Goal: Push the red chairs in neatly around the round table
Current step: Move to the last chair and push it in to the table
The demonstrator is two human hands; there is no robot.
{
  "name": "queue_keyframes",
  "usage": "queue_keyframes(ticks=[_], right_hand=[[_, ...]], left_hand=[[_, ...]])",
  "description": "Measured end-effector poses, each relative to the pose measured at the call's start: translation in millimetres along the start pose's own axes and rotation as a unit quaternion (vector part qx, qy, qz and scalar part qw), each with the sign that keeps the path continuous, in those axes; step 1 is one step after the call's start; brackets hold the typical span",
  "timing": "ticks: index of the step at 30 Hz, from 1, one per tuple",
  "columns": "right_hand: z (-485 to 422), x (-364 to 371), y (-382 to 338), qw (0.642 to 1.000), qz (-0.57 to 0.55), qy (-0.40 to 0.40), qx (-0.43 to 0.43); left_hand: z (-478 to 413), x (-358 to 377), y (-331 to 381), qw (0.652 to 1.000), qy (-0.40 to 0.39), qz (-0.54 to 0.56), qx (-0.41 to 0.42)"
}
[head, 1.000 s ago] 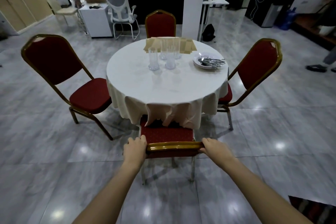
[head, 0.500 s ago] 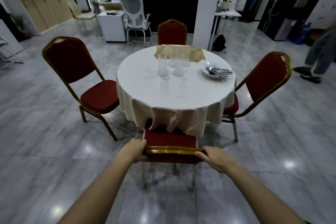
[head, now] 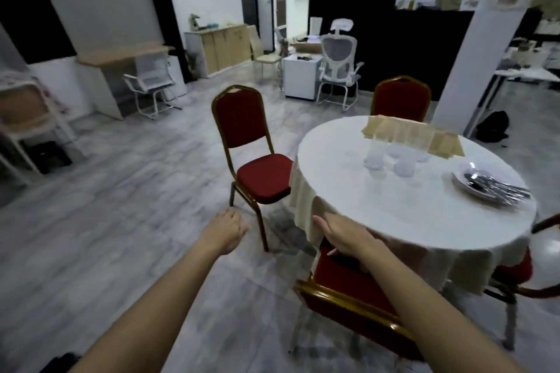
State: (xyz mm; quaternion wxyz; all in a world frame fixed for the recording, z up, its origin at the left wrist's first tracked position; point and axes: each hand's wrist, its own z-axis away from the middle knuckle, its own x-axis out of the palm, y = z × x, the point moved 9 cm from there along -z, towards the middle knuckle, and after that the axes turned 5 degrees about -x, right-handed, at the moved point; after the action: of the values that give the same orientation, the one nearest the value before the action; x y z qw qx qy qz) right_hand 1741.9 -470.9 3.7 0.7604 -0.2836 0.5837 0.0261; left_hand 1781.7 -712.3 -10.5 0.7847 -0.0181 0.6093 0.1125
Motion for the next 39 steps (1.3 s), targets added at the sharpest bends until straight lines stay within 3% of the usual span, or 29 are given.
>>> queue_keyframes(ticks=[4, 10, 16, 27, 39], right_hand=[[-83.4, 11.4, -80.6, 0.998, 0.033, -0.01, -0.055], [-205.8, 29.8, -220.9, 0.99, 0.032, -0.03, -0.132], [-324.7, 41.0, -313.7, 0.984, 0.064, -0.019, -0.165], [-538.7, 66.8, -376.7, 0.977, 0.097, -0.053, -0.184], [-795.0, 46.1, -428.6, 0.967, 0.12, -0.092, -0.203]], left_hand=[[-32.8, -26.9, -109.4, 0.996, 0.034, -0.042, -0.076], [-86.5, -75.0, -242.9, 0.991, 0.024, -0.063, -0.115], [-146.2, -118.0, -341.1, 0.988, 0.032, -0.041, -0.147], [-320.2, -143.1, -455.3, 0.988, 0.011, -0.025, -0.153], [-538.2, -224.6, -544.6, 0.987, 0.002, -0.008, -0.163]])
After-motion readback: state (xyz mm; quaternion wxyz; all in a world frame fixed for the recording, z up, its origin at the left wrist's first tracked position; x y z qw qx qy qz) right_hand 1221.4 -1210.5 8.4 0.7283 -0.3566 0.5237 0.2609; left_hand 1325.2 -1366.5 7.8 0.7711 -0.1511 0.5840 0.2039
